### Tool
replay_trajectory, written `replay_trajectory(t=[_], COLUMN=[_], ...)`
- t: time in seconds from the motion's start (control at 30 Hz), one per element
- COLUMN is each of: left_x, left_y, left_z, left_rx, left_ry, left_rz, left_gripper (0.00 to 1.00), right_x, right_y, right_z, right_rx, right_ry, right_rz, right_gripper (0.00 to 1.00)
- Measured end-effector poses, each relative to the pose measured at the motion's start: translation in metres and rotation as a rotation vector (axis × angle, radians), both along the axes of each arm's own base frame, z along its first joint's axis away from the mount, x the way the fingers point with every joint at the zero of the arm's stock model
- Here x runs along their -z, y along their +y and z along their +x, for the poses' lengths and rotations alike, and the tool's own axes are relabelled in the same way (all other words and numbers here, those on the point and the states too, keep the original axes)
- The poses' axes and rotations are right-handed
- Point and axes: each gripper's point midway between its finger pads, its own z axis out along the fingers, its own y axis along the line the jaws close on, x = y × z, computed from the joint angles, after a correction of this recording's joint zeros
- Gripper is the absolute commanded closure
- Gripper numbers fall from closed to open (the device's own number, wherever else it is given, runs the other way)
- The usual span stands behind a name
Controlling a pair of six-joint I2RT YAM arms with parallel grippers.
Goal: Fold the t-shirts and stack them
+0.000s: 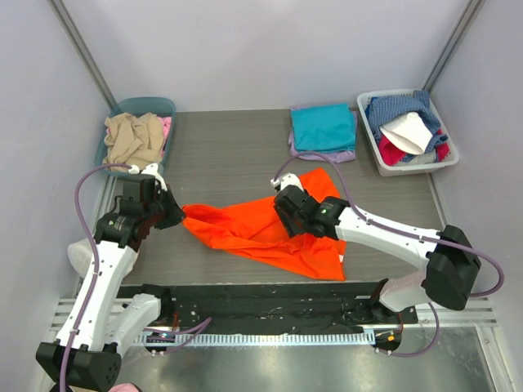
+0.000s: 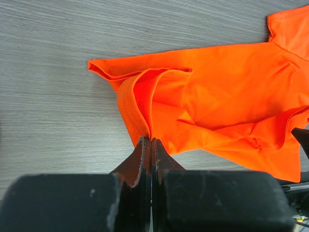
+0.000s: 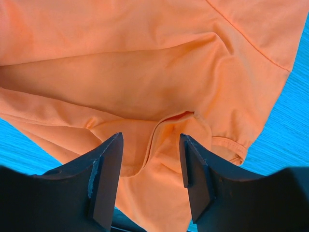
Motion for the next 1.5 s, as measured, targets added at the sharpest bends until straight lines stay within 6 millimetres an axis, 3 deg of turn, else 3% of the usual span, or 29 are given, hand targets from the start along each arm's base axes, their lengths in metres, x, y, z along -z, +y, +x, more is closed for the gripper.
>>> replay_trajectory(t=[0.4,0.77,1.17,1.47,1.5], left_x=[0.000,0.000,0.002,0.003,0.003], left_y=[0.000,0.000,0.000,0.000,0.000], left_z=[0.000,0.000,-0.001,-0.001,-0.001], left_rx=[0.000,0.000,0.000,0.000,0.000], left_ry=[0.000,0.000,0.004,0.006,0.007], left_rz=[0.000,-0.001,0.000,0.000,0.001], left_gripper=[1.00,1.00,1.00,1.00,1.00], right_x=[0.005,0.005,0.022,0.026,0.027], right_y=[-0.002,-0.015,-0.019,-0.018,-0.018], right_z=[0.005,0.020,0.030,0.035,0.034], right_rx=[0.015,0.085,0.139,0.160,0.161], right_ry=[-0.013,-0.054,-0.042,-0.044,-0.044], right_rz=[-0.028,-0.060,-0.057,-0.044,-0.043], right_gripper=[0.40,0.40,0.50,0.68,0.74])
